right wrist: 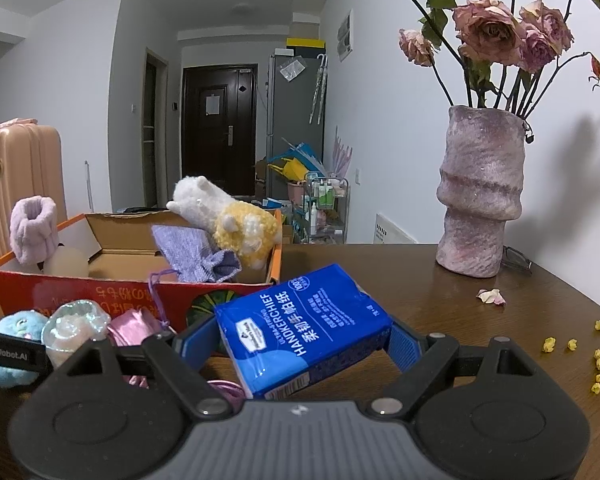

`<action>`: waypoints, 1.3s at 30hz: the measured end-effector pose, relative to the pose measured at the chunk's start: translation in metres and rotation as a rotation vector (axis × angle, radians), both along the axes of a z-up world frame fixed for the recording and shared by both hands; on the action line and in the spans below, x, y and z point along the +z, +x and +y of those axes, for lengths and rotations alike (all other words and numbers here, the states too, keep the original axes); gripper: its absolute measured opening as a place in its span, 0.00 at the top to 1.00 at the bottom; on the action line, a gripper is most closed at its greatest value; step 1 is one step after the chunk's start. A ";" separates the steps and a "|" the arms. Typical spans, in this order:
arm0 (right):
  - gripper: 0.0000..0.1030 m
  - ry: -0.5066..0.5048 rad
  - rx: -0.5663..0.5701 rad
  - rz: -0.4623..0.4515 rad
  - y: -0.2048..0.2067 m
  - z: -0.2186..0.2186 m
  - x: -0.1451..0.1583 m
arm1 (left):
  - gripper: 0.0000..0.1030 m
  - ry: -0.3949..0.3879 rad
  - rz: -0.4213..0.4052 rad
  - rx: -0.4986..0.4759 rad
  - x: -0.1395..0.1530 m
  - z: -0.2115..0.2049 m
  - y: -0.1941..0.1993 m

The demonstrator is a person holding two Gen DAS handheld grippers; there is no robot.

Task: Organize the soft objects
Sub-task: 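Carry the tissue pack and blue plush over the cardboard box with both tools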

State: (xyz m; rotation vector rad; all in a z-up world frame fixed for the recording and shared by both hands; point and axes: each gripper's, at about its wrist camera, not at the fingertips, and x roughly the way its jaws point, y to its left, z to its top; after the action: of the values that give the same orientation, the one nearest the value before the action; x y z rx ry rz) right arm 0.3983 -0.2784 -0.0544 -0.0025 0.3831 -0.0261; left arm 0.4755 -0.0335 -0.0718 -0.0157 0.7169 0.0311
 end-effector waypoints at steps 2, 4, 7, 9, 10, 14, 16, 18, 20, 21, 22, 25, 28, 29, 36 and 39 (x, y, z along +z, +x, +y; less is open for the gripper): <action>0.16 0.000 0.000 0.000 0.000 0.000 0.000 | 0.18 0.010 0.005 0.002 -0.001 0.000 0.001; 0.16 0.000 0.000 0.001 0.000 0.000 0.000 | 0.20 0.015 0.002 -0.004 -0.001 0.000 0.000; 0.16 -0.001 0.001 0.003 0.000 0.000 -0.001 | 0.21 0.012 0.000 -0.009 -0.001 0.000 -0.002; 0.16 -0.003 0.002 0.004 0.000 0.000 -0.001 | 0.22 0.008 -0.001 -0.007 0.000 0.001 -0.003; 0.16 -0.003 0.001 0.004 0.000 0.000 -0.001 | 0.22 0.006 -0.001 -0.004 0.000 0.001 -0.004; 0.16 -0.005 0.001 0.005 0.000 0.000 -0.001 | 0.22 -0.001 -0.008 0.013 0.002 0.004 -0.005; 0.16 -0.005 0.001 0.005 0.000 0.000 -0.001 | 0.22 -0.005 -0.018 0.018 0.004 0.005 -0.007; 0.16 -0.005 0.001 0.005 0.000 0.001 -0.001 | 0.22 -0.006 -0.032 0.018 0.006 0.006 -0.010; 0.16 -0.005 0.001 0.004 0.000 0.000 -0.002 | 0.22 -0.001 -0.049 0.020 0.008 0.007 -0.014; 0.16 -0.005 0.000 0.002 0.000 0.000 -0.002 | 0.22 -0.003 -0.057 0.019 0.010 0.008 -0.016; 0.16 -0.006 0.000 0.000 -0.001 0.000 -0.002 | 0.22 -0.004 -0.064 0.020 0.011 0.009 -0.018; 0.16 -0.009 -0.002 -0.008 -0.003 0.000 -0.001 | 0.22 0.001 -0.092 0.026 0.015 0.011 -0.025; 0.16 -0.013 -0.001 -0.021 -0.005 0.001 0.001 | 0.22 0.003 -0.126 0.031 0.020 0.013 -0.033; 0.16 -0.015 0.000 -0.025 -0.006 0.001 0.002 | 0.22 0.005 -0.139 0.032 0.022 0.013 -0.037; 0.16 -0.004 0.001 -0.042 -0.012 0.006 0.005 | 0.21 0.004 -0.207 0.037 0.033 0.016 -0.056; 0.16 0.001 0.007 -0.049 -0.016 0.011 0.007 | 0.21 0.007 -0.230 0.041 0.037 0.015 -0.062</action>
State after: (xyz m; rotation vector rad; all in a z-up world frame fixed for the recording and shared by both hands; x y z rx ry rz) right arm 0.3826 -0.2678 -0.0478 -0.0017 0.3337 -0.0192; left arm 0.4131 -0.0184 -0.0348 -0.0269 0.4862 0.0695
